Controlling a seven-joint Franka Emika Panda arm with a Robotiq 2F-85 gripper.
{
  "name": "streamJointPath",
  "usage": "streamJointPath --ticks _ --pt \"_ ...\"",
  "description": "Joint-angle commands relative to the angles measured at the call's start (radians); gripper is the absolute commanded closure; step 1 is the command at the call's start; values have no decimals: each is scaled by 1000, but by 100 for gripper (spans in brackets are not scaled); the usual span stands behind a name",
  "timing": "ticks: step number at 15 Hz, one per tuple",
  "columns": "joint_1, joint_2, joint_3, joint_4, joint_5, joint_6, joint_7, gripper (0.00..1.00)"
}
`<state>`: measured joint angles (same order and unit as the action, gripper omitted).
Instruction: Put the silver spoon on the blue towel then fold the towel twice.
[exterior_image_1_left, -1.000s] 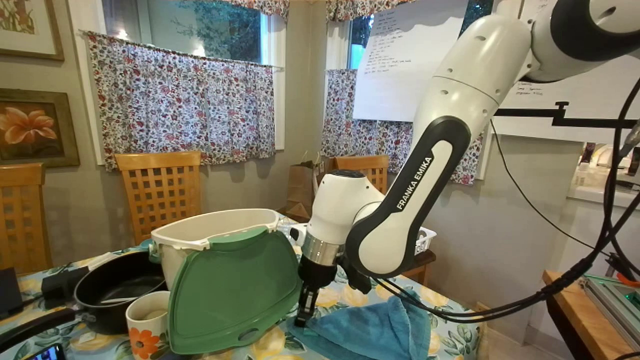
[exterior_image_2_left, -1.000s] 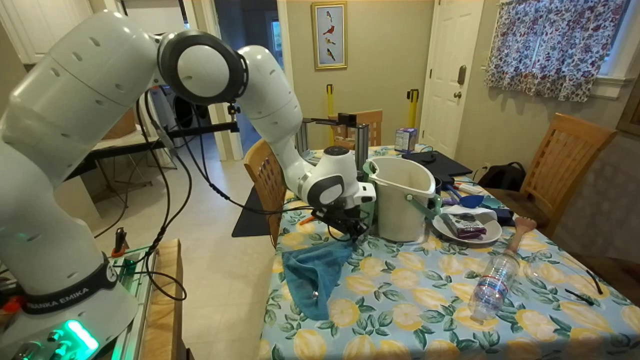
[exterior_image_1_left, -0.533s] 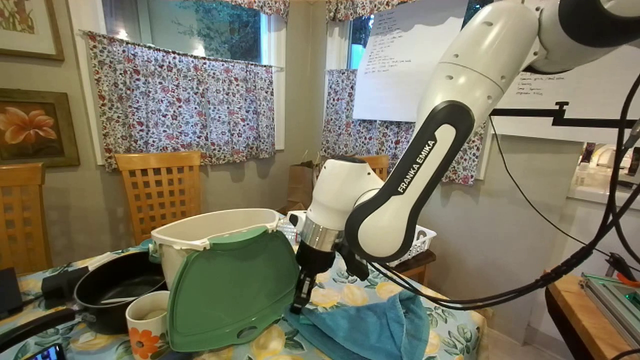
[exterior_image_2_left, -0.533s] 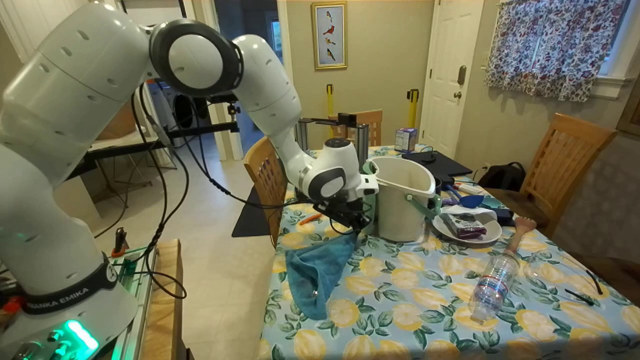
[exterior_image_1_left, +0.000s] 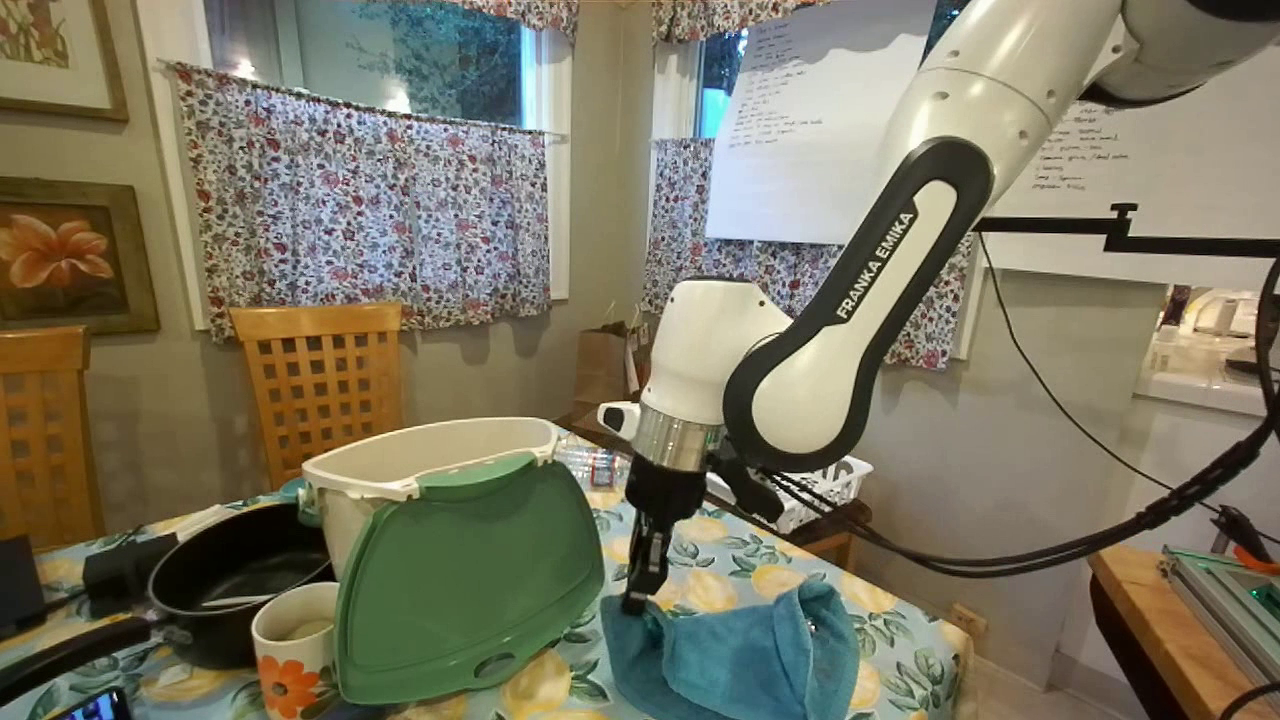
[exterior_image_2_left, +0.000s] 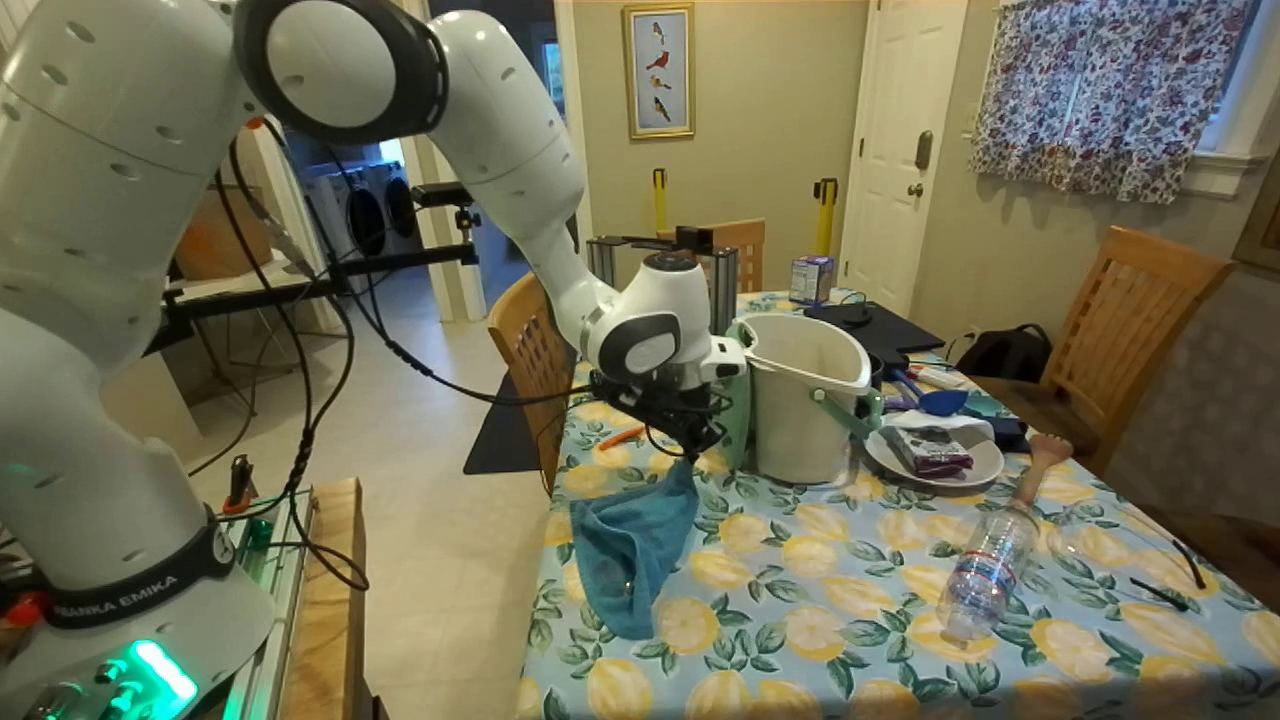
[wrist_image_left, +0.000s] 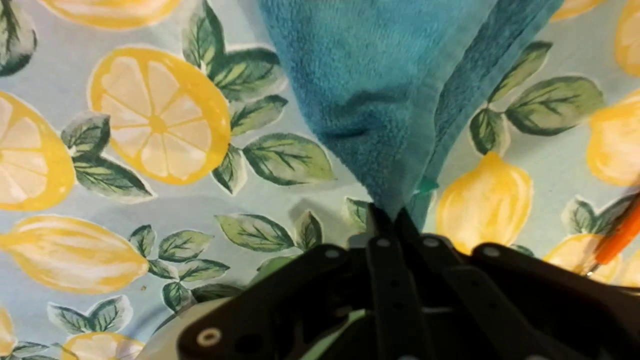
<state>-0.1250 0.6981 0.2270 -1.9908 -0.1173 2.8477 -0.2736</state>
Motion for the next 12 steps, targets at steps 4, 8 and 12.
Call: streamJointPath --ticks 4,8,12 --pt "-91 -161 55 -149 50 -163 -182 99" --pt "-89 -219 36 -203 63 -195 -243 99" --pt "-88 -258 26 -259 74 -156 -277 99"
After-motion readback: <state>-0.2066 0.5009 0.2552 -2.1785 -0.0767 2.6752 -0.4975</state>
